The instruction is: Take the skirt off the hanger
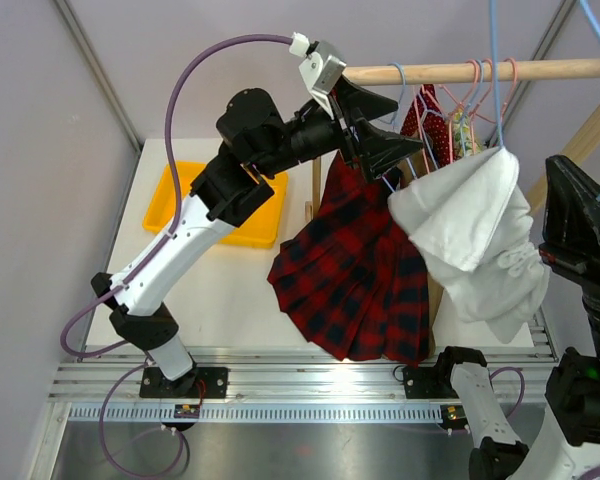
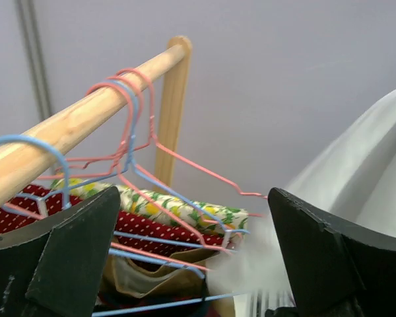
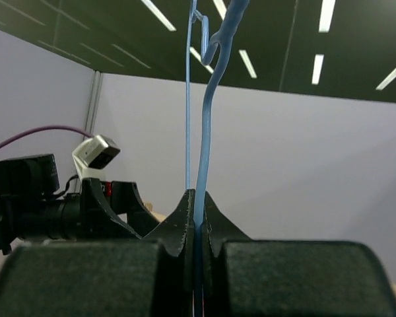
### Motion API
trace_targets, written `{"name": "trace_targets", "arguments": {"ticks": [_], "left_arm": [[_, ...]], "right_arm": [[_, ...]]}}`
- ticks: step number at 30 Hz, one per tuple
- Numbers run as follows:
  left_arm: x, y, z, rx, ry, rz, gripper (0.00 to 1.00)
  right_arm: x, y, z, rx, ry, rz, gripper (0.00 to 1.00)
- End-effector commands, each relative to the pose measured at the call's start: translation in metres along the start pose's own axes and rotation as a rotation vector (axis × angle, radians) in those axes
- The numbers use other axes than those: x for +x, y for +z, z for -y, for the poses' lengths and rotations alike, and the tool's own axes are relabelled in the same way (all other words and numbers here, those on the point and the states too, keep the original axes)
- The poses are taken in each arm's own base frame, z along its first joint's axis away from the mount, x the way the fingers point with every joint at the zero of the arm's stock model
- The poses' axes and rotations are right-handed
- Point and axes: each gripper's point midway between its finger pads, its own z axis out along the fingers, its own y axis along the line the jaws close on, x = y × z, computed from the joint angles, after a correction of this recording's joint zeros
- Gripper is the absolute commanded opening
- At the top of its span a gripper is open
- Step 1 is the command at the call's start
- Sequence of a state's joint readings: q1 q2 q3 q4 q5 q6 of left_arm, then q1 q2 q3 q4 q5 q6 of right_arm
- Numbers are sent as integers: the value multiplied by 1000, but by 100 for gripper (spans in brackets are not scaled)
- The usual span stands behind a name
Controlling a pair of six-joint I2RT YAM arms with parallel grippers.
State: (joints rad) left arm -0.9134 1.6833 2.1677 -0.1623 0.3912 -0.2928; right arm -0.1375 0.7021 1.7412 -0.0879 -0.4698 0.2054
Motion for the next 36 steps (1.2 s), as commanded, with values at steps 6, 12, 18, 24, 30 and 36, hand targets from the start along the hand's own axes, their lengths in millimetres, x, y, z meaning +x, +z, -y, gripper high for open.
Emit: {"name": "trace_targets", "arguments": {"ticks": [6, 12, 18, 24, 30, 36], "left_arm": [[-10, -16, 89, 292, -8, 4, 99], [15, -13, 110, 351, -29, -70, 99], [38, 2, 107, 346, -44, -98, 99], [59, 19, 103, 348, -89, -120, 99], [80, 31, 107, 356, -108, -157, 99], [90, 36, 96, 264, -107, -170, 0]], "right_arm": [[41, 9, 3, -26, 135, -85, 0], [52, 7, 6, -17, 154, -98, 0], [56, 6, 6, -13, 157, -104, 0], [58, 2, 6, -7, 157, -109, 0], [62, 2, 7, -2, 165, -114, 0], [63, 2, 8, 3, 165, -113, 0]]}}
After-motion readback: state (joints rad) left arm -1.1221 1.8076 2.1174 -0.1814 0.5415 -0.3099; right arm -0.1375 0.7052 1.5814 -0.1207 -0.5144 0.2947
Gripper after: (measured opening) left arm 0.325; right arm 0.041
